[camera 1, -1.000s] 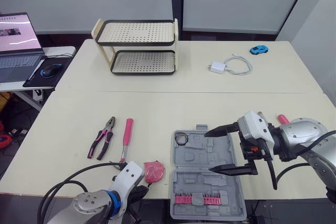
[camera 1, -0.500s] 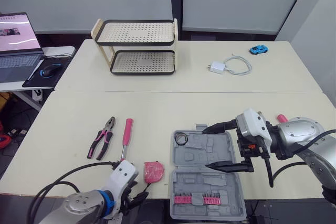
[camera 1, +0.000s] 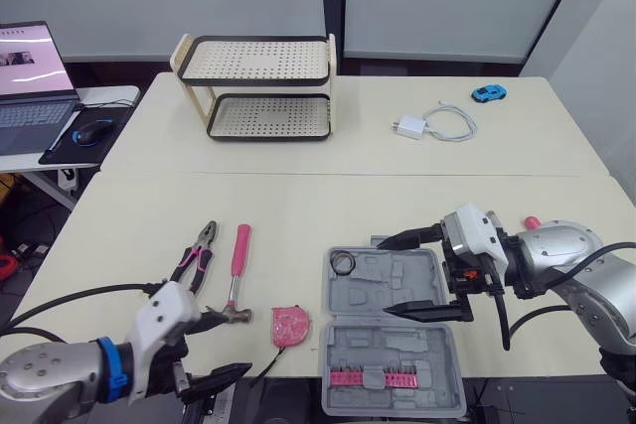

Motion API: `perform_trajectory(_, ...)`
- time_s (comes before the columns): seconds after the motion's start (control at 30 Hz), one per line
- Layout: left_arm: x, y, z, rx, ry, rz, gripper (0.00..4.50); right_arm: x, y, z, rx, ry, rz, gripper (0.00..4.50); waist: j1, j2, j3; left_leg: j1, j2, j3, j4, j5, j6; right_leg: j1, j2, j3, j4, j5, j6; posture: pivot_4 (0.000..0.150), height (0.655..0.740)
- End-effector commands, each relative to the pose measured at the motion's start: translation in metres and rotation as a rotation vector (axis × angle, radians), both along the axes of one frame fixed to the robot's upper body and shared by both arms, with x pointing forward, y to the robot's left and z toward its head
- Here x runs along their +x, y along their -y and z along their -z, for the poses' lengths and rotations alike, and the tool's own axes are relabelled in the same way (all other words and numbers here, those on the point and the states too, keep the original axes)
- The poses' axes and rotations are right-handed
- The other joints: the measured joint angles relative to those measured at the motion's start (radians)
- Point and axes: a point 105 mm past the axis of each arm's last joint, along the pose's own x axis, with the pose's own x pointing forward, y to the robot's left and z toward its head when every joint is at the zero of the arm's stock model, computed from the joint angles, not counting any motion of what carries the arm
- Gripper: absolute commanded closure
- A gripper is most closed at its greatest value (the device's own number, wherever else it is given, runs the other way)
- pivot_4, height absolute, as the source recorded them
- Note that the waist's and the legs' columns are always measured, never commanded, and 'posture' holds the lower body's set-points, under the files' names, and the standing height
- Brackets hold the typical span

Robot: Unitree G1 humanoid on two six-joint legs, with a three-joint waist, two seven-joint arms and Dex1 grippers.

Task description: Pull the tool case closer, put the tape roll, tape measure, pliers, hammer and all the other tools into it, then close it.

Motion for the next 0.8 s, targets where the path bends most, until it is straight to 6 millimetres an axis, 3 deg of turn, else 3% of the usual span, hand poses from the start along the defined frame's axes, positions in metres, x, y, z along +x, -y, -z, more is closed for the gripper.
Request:
perform_trajectory(0.03, -0.003, -0.003, -0.006, -0.007, 0.161, 0.222, 0.01, -0.002, 0.0, -0.003, 0.012, 0.04, -0.019, 0.0, 0.001, 0.0, 0.0, 0.0, 0.0, -0.001, 0.0, 0.0, 0.0, 0.0, 0.0, -0.001, 0.0, 0.0, 0.0, 0.15, 0.74)
perform_trajectory(0.17, 0.01, 0.005, -0.006, -0.033, 0.27, 0.315, 0.01, -0.005, 0.0, -0.003, 0.011, 0.038, -0.026, 0.0, 0.001, 0.0, 0.0, -0.001, 0.001, -0.001, 0.001, 0.0, 0.0, 0.001, 0.001, -0.001, -0.003, 0.002, -0.001, 0.15, 0.74)
perform_trajectory(0.43, 0.035, 0.013, 0.035, 0.018, 0.387, 0.377, 0.01, -0.013, 0.003, 0.008, -0.027, 0.048, -0.028, 0.0, -0.002, 0.001, 0.0, -0.001, 0.002, -0.002, 0.001, 0.0, 0.0, 0.001, 0.004, -0.001, -0.002, 0.005, 0.0, 0.15, 0.74)
perform_trajectory(0.8, 0.05, 0.026, 0.07, 0.033, 0.375, 0.428, 0.01, -0.016, 0.006, 0.012, -0.043, 0.038, 0.006, 0.0, -0.002, 0.001, 0.0, 0.0, 0.003, -0.003, 0.002, 0.0, 0.0, 0.001, 0.006, 0.0, 0.0, 0.005, 0.001, 0.15, 0.74)
